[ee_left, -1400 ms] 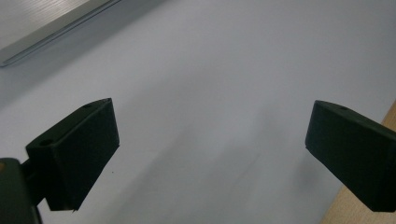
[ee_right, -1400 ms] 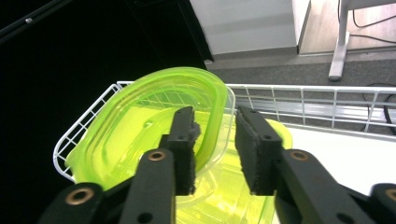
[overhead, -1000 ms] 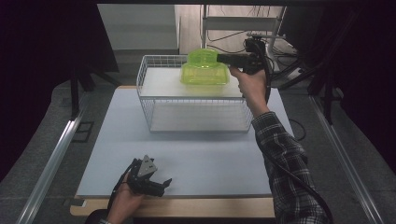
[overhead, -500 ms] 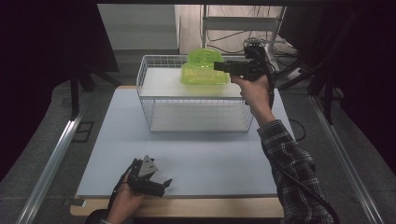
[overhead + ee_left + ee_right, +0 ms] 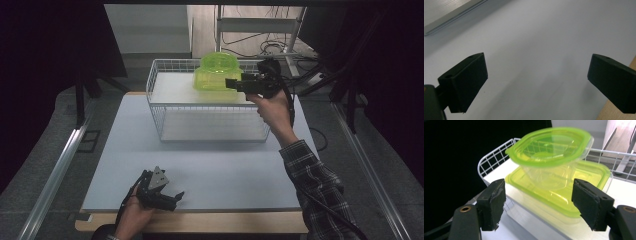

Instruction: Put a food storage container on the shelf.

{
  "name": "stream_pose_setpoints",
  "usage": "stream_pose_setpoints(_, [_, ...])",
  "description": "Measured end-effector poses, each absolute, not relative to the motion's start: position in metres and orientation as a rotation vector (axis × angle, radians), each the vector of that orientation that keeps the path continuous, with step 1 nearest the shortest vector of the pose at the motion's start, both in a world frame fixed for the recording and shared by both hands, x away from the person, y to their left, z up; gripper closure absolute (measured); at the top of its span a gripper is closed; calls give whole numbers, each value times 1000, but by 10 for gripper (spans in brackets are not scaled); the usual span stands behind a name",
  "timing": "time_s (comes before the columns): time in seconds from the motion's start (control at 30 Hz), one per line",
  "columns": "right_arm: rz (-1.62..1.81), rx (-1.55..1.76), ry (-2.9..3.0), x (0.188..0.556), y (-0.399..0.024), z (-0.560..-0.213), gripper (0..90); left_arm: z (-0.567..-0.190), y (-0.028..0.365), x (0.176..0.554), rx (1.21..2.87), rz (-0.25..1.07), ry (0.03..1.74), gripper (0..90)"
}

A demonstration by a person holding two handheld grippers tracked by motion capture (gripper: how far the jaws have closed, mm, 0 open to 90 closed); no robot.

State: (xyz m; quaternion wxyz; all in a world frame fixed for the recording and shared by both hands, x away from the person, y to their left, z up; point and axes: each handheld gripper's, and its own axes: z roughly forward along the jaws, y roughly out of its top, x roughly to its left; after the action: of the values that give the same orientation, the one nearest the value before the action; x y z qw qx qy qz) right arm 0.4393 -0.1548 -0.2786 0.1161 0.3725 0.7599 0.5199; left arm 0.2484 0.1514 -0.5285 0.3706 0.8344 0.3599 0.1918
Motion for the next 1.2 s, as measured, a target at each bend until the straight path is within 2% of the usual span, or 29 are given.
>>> stream_pose_setpoints(0.53, [1484,1028,2273,419,-161,-298,222,-529,151,248,2140,490,924,29])
stream_pose_setpoints(1.2, [1504,954,2370,387,-173,-336,110,-529,150,249,2140,489,924,29])
